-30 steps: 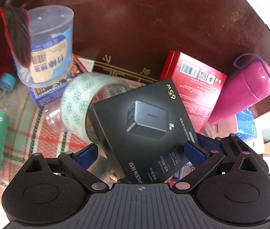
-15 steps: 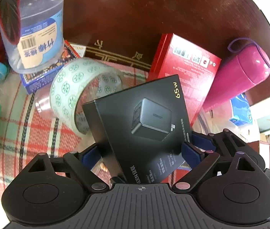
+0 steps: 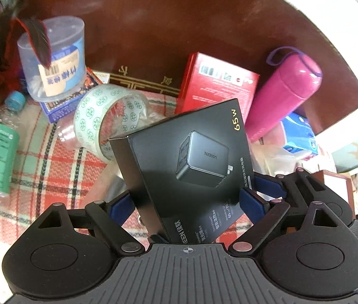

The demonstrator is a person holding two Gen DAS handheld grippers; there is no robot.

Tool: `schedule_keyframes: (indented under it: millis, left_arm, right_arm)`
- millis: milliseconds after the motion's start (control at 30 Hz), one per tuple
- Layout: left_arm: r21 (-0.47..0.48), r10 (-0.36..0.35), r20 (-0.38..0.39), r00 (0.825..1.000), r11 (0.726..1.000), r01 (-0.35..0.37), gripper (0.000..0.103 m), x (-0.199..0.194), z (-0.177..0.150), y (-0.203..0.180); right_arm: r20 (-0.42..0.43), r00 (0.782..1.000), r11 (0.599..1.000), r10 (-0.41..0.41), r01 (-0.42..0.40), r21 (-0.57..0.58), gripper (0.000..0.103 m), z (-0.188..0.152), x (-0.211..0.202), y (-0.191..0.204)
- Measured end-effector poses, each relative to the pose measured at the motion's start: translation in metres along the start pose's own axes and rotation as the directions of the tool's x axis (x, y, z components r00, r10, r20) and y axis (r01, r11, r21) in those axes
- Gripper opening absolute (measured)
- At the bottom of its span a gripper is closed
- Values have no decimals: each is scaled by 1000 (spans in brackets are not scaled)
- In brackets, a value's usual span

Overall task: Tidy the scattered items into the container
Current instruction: 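Lift and carry the black charger box in the left tool over the cardboard box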

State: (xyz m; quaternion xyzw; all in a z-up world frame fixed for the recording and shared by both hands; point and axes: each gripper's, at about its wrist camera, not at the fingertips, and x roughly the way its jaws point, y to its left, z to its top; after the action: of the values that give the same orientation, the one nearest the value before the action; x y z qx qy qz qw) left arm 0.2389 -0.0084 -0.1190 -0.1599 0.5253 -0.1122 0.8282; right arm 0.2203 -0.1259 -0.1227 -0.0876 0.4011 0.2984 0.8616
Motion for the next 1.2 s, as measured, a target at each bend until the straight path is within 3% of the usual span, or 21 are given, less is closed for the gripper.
schedule_keyframes:
  millis: [267, 500, 833, 1200]
  left_arm:
    - [21, 30, 84, 996, 999, -32, 88, -56, -20, -8]
    - [-8, 83, 172, 981, 997, -83, 89, -107, -40, 1]
    - [-91, 175, 249, 953, 983, -157, 89, -168, -66, 28]
    - [-156, 190, 293, 937, 976, -150, 89, -208, -74, 85]
  right_arm:
    - [69, 998, 999, 7, -5, -38, 103, 3, -42, 31]
    - [127, 990, 993, 56, -41, -113, 103, 9, -68, 67]
    - [153, 976, 969, 155, -120, -218, 103, 21, -79, 120]
    - [150, 968, 942, 201, -149, -302, 103, 34, -79, 178]
